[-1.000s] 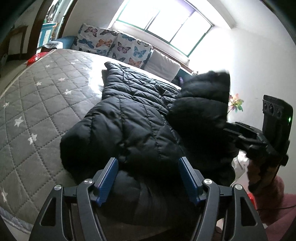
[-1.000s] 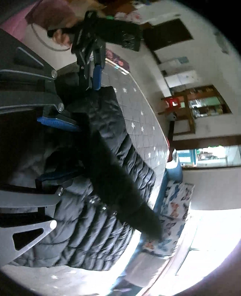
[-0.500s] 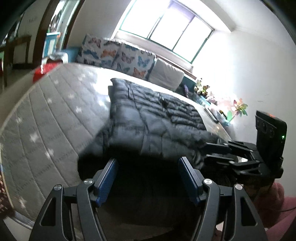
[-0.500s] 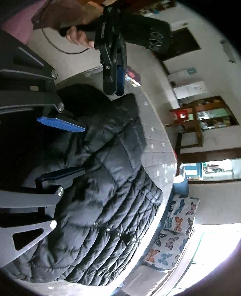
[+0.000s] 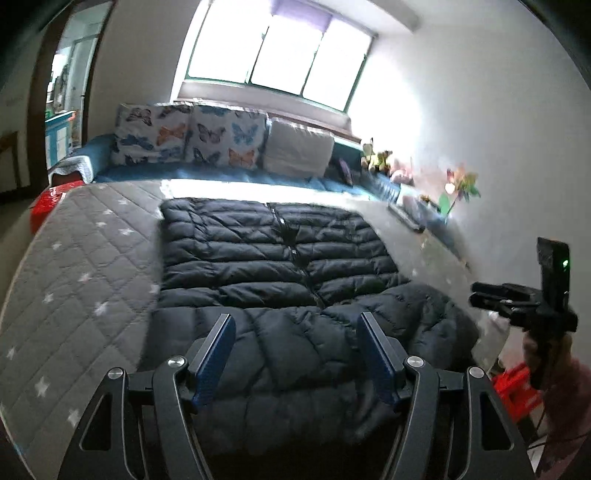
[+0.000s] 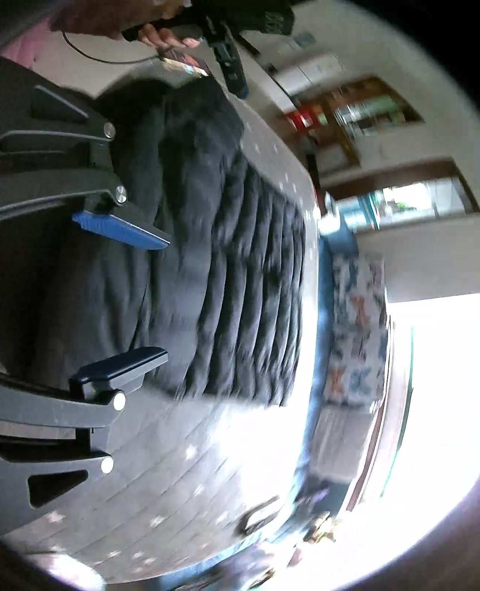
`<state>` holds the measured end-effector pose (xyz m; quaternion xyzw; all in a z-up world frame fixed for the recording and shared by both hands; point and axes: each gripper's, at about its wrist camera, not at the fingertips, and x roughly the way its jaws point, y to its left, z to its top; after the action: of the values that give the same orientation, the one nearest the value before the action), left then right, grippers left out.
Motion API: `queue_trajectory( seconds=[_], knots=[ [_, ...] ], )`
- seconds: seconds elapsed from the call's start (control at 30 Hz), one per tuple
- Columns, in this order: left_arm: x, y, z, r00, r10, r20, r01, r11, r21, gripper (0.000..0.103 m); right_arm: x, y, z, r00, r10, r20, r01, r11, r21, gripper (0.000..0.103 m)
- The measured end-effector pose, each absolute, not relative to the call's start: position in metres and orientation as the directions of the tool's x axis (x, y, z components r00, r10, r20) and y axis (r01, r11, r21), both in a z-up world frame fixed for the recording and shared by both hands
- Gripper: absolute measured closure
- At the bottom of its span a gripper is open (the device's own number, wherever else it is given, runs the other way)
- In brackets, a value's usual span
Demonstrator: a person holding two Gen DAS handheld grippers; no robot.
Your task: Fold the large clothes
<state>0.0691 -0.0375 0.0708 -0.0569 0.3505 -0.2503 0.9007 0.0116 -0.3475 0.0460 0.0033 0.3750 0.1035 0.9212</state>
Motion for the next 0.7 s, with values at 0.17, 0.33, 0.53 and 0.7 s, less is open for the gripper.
queue_trajectory(
  seconds=[0.17,0.33,0.53,0.7],
  knots=[
    [0.095,-0.052,0.039,0.586,-0.469,-0.661,0.392,0.878,-0.275,0.032,0.012,-0.366,0.017,0.68,0.205,-0.705,-0.158,0.979,0.132,0.043],
    [0.087,-0.041,0.016,0.594,-0.43,-0.68,0.377,0.895,-0.237,0.032,0.001,-0.357,-0.009,0.656,0.164,-0.737,-0.191,0.98,0.048,0.043],
    [0.082,-0.038,-0.009,0.62,-0.388,-0.682,0.377,0.91,-0.175,0.03,-0.006,-0.371,-0.038,0.674,0.219,-0.705,-0.16,0.976,0.149,0.043],
    [0.086,-0.035,-0.018,0.612,-0.387,-0.69,0.364,0.912,-0.189,0.03,-0.005,-0.366,-0.024,0.659,0.193,-0.727,-0.171,0.98,0.105,0.043]
  ],
)
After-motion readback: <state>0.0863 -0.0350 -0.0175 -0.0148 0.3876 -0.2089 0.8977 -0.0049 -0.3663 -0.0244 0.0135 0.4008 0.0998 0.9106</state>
